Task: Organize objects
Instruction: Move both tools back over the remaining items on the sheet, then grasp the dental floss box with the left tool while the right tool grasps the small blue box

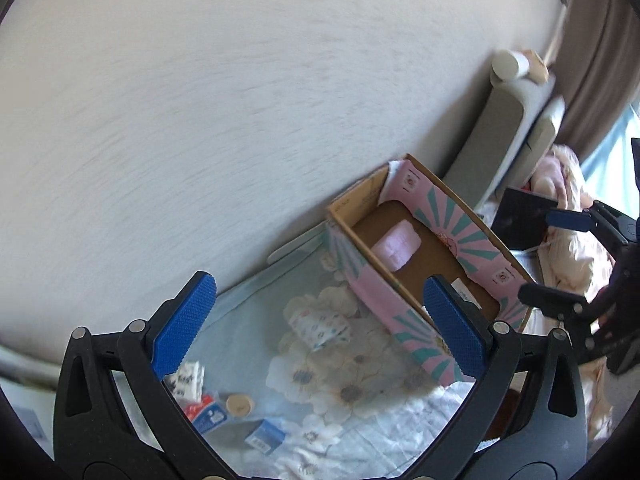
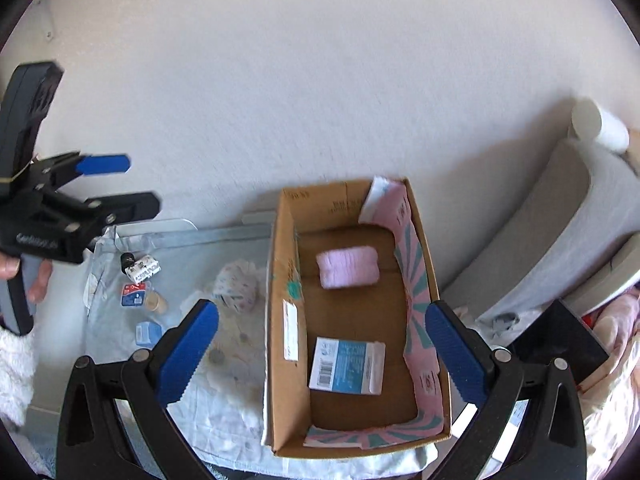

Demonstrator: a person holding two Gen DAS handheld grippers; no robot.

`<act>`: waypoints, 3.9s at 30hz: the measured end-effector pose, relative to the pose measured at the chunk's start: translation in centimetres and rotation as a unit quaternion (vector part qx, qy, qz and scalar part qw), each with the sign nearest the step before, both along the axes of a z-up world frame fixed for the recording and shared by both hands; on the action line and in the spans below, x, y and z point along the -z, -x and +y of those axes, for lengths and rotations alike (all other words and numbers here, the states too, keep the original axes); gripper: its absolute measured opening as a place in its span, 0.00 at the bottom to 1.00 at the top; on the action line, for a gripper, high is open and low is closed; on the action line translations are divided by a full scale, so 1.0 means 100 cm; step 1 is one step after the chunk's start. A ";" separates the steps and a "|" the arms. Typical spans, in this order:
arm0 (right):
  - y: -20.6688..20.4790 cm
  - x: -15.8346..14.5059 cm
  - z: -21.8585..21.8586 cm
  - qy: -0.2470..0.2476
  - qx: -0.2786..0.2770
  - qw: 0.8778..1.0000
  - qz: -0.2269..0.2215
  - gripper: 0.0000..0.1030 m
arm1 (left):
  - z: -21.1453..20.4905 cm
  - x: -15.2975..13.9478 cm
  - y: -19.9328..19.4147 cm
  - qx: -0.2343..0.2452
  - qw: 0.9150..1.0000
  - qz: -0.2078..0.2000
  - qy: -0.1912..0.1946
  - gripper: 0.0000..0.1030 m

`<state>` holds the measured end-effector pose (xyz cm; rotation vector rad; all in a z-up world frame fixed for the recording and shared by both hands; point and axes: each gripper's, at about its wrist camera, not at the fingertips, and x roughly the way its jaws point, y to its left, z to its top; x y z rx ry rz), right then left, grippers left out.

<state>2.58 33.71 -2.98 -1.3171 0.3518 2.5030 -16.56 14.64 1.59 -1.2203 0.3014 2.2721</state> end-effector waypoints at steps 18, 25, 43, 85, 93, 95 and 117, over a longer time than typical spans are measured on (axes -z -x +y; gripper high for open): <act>0.047 -0.015 -0.085 -0.043 -0.095 0.994 0.045 1.00 | -0.133 -0.010 -0.056 -0.142 0.988 0.053 0.008 1.00; 0.062 -0.011 -0.125 -0.033 -0.140 0.988 0.063 1.00 | -0.174 -0.002 -0.078 -0.185 0.980 0.071 0.009 1.00; 0.073 0.071 -0.181 0.011 -0.219 0.973 0.068 1.00 | -0.248 0.085 -0.112 -0.252 0.966 0.058 -0.013 1.00; 0.109 0.219 -0.256 -0.030 -0.342 0.938 0.040 0.46 | -0.192 0.241 -0.021 -0.192 0.981 -0.019 -0.008 0.87; 0.114 0.219 -0.256 -0.026 -0.344 0.938 0.042 0.44 | -0.192 0.242 -0.019 -0.190 0.981 -0.020 -0.014 0.86; 0.115 0.219 -0.255 -0.025 -0.344 0.938 0.041 0.44 | -0.195 0.241 -0.020 -0.193 0.981 -0.024 -0.018 0.86; 0.109 0.150 -0.232 -0.030 -0.318 0.947 0.041 0.44 | -0.214 0.155 -0.043 -0.216 0.974 -0.015 -0.063 0.86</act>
